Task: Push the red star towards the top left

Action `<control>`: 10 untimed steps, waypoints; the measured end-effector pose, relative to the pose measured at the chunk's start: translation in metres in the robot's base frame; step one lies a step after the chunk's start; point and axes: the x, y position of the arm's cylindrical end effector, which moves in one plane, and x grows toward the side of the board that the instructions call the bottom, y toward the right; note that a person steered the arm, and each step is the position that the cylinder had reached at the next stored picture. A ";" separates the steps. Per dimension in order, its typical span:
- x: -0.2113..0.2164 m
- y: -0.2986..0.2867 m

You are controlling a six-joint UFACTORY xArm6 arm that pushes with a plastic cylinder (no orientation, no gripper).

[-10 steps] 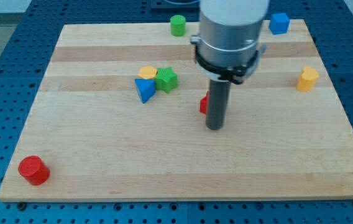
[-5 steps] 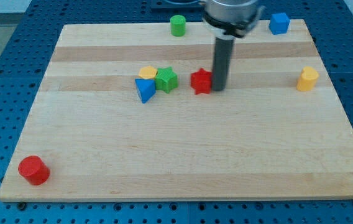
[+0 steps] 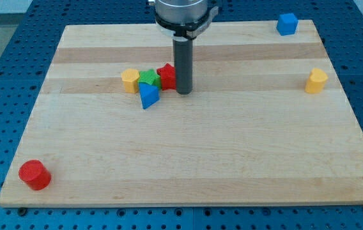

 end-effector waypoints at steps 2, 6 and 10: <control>-0.060 -0.070; -0.120 -0.067; -0.182 -0.084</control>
